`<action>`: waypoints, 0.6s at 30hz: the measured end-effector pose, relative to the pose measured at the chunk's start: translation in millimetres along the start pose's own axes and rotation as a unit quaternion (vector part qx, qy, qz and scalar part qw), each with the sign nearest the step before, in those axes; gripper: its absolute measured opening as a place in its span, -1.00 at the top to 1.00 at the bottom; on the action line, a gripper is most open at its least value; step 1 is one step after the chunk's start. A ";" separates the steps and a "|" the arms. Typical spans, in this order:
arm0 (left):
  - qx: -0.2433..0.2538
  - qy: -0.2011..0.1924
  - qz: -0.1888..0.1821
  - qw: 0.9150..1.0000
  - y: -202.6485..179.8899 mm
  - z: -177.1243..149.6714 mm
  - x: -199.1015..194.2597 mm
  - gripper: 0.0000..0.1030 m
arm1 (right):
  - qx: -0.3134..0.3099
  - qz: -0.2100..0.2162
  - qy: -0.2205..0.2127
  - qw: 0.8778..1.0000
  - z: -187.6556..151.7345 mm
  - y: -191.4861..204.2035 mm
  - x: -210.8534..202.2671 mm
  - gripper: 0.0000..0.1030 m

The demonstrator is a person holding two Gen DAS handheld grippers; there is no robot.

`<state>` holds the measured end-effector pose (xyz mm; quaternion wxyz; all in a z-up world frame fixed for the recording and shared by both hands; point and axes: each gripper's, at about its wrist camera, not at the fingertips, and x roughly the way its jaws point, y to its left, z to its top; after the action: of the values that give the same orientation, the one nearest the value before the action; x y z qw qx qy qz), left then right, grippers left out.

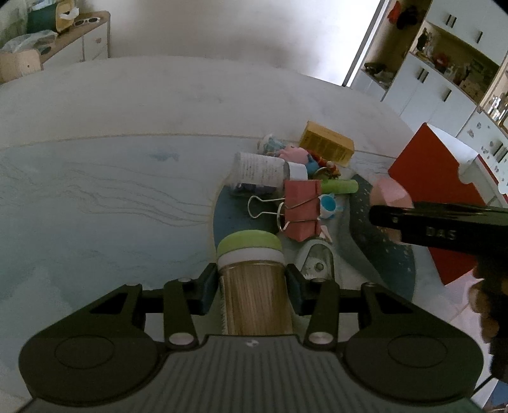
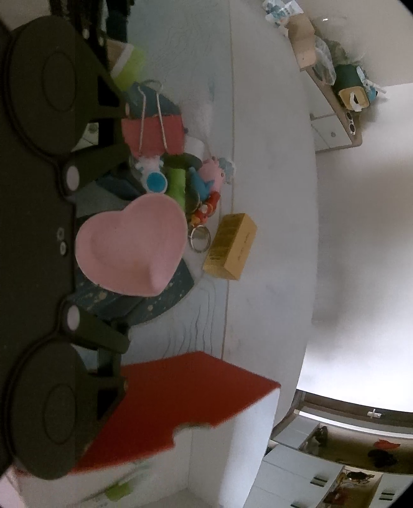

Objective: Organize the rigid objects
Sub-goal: 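Grasp the green-lidded jar with the left tool while the right tool grasps the pink heart dish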

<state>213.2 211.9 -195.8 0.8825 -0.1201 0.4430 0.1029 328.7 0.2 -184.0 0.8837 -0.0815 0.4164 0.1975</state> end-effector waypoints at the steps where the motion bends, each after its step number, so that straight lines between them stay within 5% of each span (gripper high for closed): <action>1: 0.002 0.000 0.002 1.000 -1.4 0.3 -2.1 0.13 | -0.001 0.001 -0.001 1.000 -0.3 -0.9 -5.7 -0.26; 18: 0.042 -0.043 -0.022 0.998 -60.1 29.5 -60.5 0.13 | -0.012 -0.002 -0.027 1.000 10.2 -23.2 -89.8 -0.26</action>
<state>217.4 159.2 -122.7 0.9069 -0.0883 0.4060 0.0702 293.9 -43.0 -109.0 0.8941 -0.0876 0.3894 0.2030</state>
